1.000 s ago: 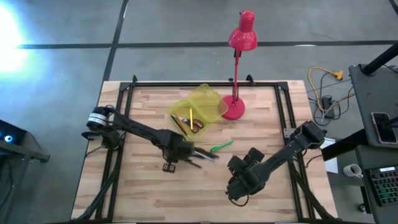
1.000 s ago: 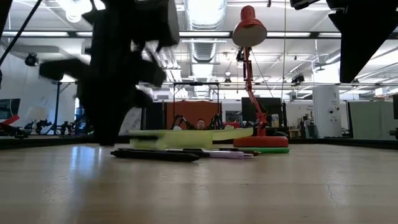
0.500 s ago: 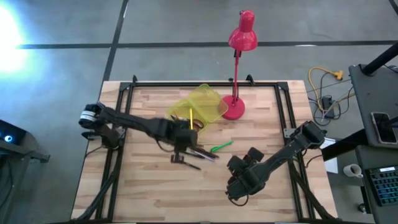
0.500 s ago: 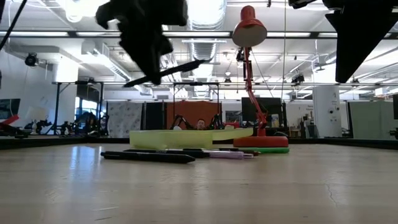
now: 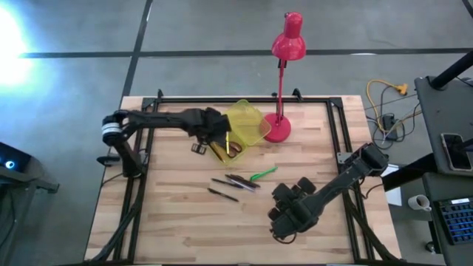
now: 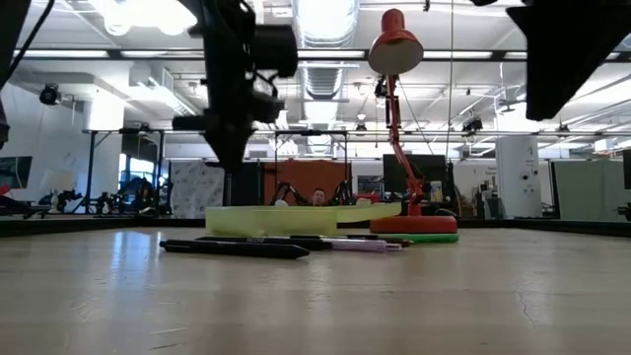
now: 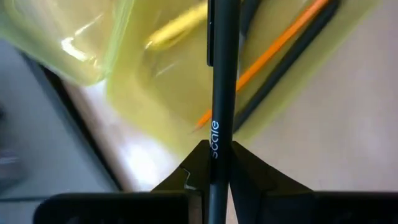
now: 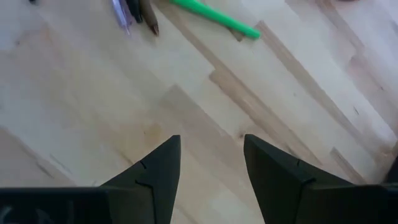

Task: Pick & place school supplies into a supply box
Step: Put the black pen into the yellow supply box

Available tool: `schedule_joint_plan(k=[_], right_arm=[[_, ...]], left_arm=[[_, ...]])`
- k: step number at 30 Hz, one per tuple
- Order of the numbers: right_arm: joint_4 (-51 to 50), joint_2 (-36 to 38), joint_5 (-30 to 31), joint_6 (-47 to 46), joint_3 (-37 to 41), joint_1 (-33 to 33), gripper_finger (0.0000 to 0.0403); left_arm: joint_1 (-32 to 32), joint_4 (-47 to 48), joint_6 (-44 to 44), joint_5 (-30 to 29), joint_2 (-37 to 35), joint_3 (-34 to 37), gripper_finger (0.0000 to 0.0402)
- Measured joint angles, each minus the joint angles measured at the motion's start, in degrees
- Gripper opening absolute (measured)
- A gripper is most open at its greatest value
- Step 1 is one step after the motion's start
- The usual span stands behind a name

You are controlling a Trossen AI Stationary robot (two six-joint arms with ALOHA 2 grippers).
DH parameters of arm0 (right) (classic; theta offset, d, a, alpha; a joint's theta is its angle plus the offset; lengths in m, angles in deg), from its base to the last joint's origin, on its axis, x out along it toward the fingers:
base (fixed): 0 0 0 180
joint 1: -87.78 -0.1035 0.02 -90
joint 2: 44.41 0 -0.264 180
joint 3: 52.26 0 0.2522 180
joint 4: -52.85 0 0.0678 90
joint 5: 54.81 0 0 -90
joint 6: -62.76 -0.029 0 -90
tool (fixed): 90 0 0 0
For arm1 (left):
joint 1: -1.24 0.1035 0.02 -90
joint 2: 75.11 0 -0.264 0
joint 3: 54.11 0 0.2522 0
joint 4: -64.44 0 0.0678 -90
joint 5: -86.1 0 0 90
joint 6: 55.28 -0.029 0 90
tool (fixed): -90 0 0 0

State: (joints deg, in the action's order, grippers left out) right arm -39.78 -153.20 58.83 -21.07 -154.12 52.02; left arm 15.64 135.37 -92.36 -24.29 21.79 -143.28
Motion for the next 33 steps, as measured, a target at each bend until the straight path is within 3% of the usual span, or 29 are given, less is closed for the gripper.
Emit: schedule_joint_plan(k=[3,8,12,18,23,30,33], right_arm=[[0.52,0.0,0.87,0.02,0.0,0.04,0.0169],[1.14,0.0,0.76,2.3,0.0,0.02,0.0169],[1.47,0.0,0.51,2.84,0.02,0.04,0.0169],[2.67,0.0,0.32,4.99,0.02,0.06,0.0169],[10.07,0.0,0.22,14.36,0.04,1.57,0.0169],[20.84,-0.24,0.16,27.18,1.26,6.01,0.0169],[29.18,-0.24,-3.61,36.77,1.9,8.24,0.0169]], left_arm=[[0.44,-4.14,-6.0,-2.6,1.77,0.65,0.0025],[0.38,-14.01,-6.76,-2.36,4.6,0.65,0.0037],[0.39,-12.78,-4.69,-2.27,6.15,0.67,0.0054],[-0.37,-7.86,5.4,-2.38,5.51,0.76,0.0095],[-5.13,-5.45,20.02,-2.09,-0.37,0.02,0.0113],[-18.9,-6.22,38.21,-0.54,-9.83,1.18,0.0114],[-25.51,-6.79,44.87,-0.49,-11.23,1.8,0.0114]])
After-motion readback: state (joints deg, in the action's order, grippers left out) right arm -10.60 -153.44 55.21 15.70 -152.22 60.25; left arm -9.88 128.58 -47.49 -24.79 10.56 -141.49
